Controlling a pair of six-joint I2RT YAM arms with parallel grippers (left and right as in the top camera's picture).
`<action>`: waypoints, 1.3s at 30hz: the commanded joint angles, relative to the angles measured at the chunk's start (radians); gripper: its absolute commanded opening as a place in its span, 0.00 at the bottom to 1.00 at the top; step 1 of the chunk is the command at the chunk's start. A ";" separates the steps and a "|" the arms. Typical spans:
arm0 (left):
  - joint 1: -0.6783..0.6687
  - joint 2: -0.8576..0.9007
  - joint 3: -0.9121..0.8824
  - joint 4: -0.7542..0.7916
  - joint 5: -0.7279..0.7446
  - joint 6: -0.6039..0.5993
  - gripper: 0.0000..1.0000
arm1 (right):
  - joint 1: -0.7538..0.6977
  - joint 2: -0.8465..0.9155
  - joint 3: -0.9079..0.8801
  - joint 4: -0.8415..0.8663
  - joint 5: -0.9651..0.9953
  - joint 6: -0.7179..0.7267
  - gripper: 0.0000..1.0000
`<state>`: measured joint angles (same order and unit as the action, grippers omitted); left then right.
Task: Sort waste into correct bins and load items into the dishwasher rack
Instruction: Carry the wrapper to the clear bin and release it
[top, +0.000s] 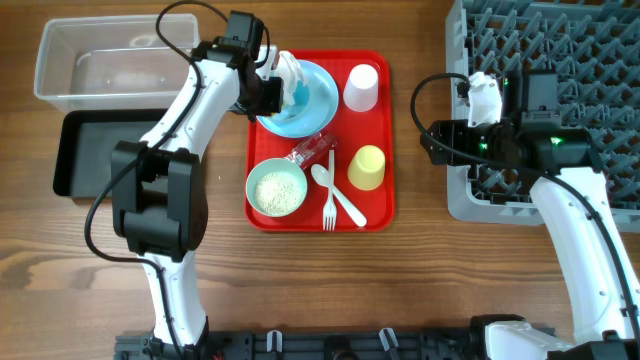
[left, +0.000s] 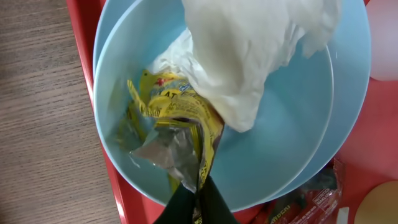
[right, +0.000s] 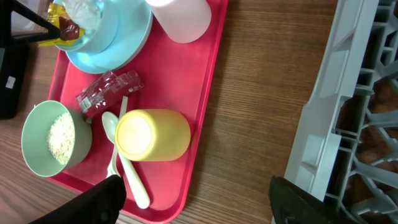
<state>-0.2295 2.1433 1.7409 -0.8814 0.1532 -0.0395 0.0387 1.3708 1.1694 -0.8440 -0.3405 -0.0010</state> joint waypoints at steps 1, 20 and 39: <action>-0.005 0.009 0.018 0.003 -0.005 -0.021 0.04 | 0.003 0.000 0.021 0.006 -0.020 0.001 0.78; 0.051 -0.264 0.021 -0.008 -0.114 -0.036 0.04 | 0.003 0.000 0.021 0.015 -0.020 0.002 0.77; 0.350 -0.220 0.019 0.174 -0.181 -0.035 0.79 | 0.003 0.000 0.021 0.017 -0.021 0.005 0.76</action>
<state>0.1242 1.8996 1.7519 -0.7151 -0.0364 -0.0662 0.0387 1.3708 1.1694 -0.8299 -0.3405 -0.0006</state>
